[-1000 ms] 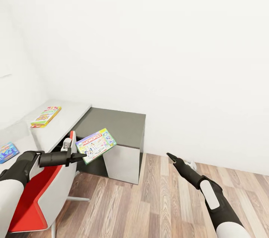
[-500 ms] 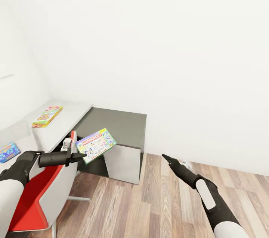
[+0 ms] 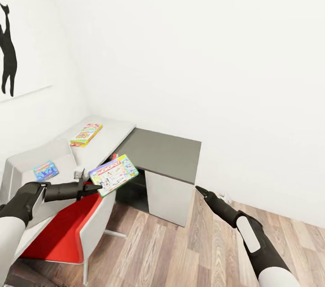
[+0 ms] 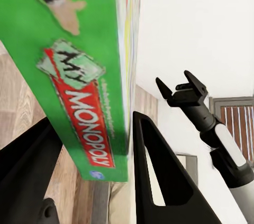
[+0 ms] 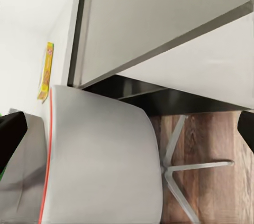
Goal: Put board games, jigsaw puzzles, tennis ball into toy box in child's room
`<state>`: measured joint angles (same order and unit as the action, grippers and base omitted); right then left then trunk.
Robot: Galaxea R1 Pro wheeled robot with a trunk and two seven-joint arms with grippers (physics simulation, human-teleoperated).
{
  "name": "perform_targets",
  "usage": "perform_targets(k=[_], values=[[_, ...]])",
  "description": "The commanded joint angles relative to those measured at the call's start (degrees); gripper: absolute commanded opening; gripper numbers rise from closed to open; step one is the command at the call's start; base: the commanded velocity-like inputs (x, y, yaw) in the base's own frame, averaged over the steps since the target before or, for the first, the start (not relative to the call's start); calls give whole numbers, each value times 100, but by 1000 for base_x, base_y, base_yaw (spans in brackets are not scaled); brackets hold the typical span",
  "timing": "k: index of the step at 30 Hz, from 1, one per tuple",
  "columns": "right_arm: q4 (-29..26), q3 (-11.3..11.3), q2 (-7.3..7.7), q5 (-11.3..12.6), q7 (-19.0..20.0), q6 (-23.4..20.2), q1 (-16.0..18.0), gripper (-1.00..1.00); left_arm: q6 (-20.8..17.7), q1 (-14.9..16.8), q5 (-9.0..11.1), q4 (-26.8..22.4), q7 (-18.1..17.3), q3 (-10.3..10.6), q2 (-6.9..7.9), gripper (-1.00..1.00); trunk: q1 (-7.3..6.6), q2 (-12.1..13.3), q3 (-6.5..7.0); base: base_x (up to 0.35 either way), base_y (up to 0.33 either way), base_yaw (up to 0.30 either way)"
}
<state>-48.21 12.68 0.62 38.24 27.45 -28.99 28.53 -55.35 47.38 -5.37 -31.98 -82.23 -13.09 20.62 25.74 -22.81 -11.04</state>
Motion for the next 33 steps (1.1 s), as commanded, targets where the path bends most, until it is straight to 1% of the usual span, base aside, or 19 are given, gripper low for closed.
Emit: perform_targets(k=[1, 11, 20, 25, 33], values=[[-4, 15, -1, 35, 6, -48, 3, 100, -63, 8, -41, -1, -46, -26, 1, -100, 4, -11, -11, 89, 6, 287], [-4, 15, -1, 27, -1, -46, 3, 100, -63, 8, -34, -1, -47, -26, 20, -100, 4, -11, -11, 90, 7, 287], [0, 15, -1, 26, 2, -48, 3, 100, -63, 8, -34, -1, -47, -26, 21, -100, 4, -11, -11, 167, 175, 287], [4, 15, -1, 26, 5, -48, 3, 100, -63, 8, -27, -1, -47, -26, 21, -100, 4, -11, -11, 160, 59, 287], [8, 15, -1, 26, 6, -46, 3, 100, -63, 8, -25, -1, -47, -26, 21, -100, 4, -11, -11, 31, 4, 287]])
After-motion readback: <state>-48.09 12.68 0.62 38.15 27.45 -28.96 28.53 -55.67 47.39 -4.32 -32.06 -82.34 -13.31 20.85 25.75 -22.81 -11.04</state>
